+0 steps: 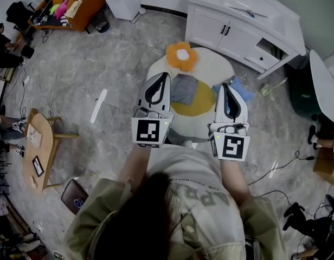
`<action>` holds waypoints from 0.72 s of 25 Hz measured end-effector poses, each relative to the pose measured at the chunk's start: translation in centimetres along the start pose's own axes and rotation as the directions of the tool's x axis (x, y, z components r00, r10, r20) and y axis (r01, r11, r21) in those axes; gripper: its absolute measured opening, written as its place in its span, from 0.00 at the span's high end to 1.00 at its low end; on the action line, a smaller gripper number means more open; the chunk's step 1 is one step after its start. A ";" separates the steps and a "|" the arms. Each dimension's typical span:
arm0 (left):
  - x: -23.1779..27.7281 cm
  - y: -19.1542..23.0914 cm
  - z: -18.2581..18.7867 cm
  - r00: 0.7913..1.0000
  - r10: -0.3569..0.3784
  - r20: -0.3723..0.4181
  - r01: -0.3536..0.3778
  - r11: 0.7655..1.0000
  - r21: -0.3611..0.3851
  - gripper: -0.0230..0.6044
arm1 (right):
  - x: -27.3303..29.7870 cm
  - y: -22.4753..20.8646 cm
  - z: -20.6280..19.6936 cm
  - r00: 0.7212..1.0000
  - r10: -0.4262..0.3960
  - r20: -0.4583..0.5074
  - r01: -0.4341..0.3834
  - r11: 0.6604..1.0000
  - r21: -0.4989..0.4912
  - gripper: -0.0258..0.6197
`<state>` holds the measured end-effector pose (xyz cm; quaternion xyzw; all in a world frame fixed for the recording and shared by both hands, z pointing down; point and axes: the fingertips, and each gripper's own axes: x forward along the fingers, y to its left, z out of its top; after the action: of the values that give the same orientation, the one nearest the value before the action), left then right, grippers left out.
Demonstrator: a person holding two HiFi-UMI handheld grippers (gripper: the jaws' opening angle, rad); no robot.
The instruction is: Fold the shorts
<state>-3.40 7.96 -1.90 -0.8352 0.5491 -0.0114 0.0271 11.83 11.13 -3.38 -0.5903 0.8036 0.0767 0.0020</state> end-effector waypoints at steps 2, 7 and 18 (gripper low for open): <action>-0.1 -0.1 0.3 1.000 0.000 0.012 0.000 1.000 0.000 0.95 | 0.1 0.0 0.2 1.000 0.001 0.004 -0.001 1.000 0.004 0.96; 0.0 -0.8 1.2 0.998 -0.018 0.062 0.018 1.000 -0.004 0.95 | 0.3 0.1 0.5 1.000 -0.001 0.010 0.001 1.000 0.005 0.96; -0.3 -1.5 2.3 0.993 -0.058 0.106 0.057 0.998 0.014 0.95 | 0.6 0.4 1.6 0.999 -0.022 0.042 0.021 1.000 0.015 0.96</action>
<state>-2.05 8.85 -4.11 -0.8500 0.5225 0.0294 0.0607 11.15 10.84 -4.96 -0.5972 0.7974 0.0831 0.0239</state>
